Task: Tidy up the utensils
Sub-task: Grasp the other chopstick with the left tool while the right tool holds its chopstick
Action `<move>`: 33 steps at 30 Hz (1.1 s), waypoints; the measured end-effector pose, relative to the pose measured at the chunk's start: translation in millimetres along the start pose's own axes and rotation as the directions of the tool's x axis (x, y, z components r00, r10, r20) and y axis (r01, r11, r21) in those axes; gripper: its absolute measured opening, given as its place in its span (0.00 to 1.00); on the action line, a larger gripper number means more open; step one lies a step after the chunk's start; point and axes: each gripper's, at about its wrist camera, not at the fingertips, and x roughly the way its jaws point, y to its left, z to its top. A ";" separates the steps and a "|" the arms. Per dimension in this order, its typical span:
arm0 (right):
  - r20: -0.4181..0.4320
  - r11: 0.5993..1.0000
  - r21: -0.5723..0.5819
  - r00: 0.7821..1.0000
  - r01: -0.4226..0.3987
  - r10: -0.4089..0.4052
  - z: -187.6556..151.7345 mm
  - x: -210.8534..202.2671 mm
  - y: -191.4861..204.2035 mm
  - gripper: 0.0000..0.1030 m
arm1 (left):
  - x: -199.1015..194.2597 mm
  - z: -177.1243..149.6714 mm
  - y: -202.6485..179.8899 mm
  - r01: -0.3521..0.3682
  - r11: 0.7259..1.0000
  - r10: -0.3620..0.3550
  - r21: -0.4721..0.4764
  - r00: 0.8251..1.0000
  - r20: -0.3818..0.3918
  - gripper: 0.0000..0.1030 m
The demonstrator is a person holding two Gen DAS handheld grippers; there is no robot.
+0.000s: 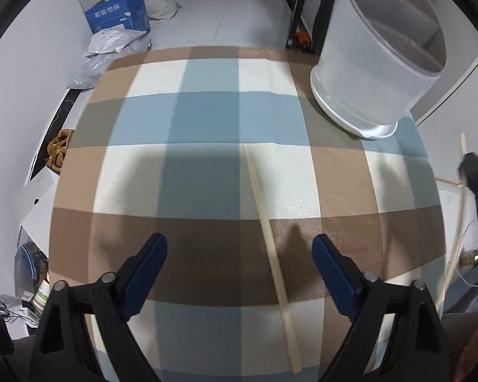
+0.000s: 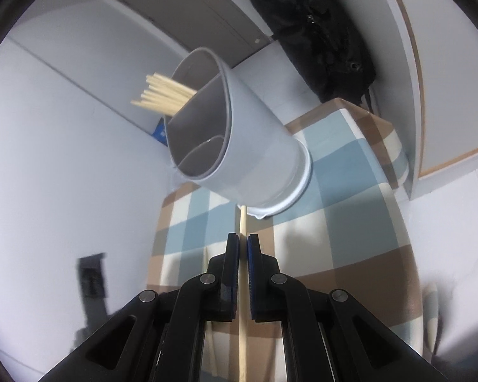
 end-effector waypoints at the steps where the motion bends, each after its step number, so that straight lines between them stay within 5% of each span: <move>1: 0.002 1.000 0.006 1.000 -0.006 0.006 0.9 -1.8 -1.7 0.04 | 1.4 1.3 -0.5 -0.006 1.000 0.006 0.003 1.000 -0.004 0.83; 12: 0.051 0.999 0.020 0.998 -0.047 0.046 10.1 -21.4 -4.1 0.05 | 13.4 17.7 -4.3 -0.030 1.000 0.030 -0.002 0.998 -0.051 0.70; 14: 0.056 0.999 0.013 0.997 -0.047 0.046 11.3 -22.7 -2.0 0.05 | 12.8 20.0 -7.1 -0.030 1.000 0.030 -0.004 0.998 -0.060 0.58; 16: 0.060 0.999 0.015 0.997 -0.051 0.050 11.7 -24.3 -2.0 0.05 | 9.8 21.9 -12.5 -0.021 1.000 0.021 0.011 0.997 -0.069 0.28; 19: 0.065 0.998 0.026 0.996 -0.054 0.053 12.5 -26.3 -3.5 0.05 | 11.4 19.1 -23.0 -0.009 1.000 0.012 0.030 0.996 -0.089 0.07; 26: 0.086 0.999 0.022 0.996 -0.031 0.029 14.4 -30.5 -6.3 0.05 | 11.6 15.9 -31.5 -0.035 0.998 0.039 0.049 0.995 -0.087 0.02; 33: 0.091 1.000 0.012 0.996 -0.009 0.008 13.3 -28.7 -4.2 0.05 | -1.8 19.8 -28.1 0.013 0.998 -0.010 0.057 0.999 -0.052 0.01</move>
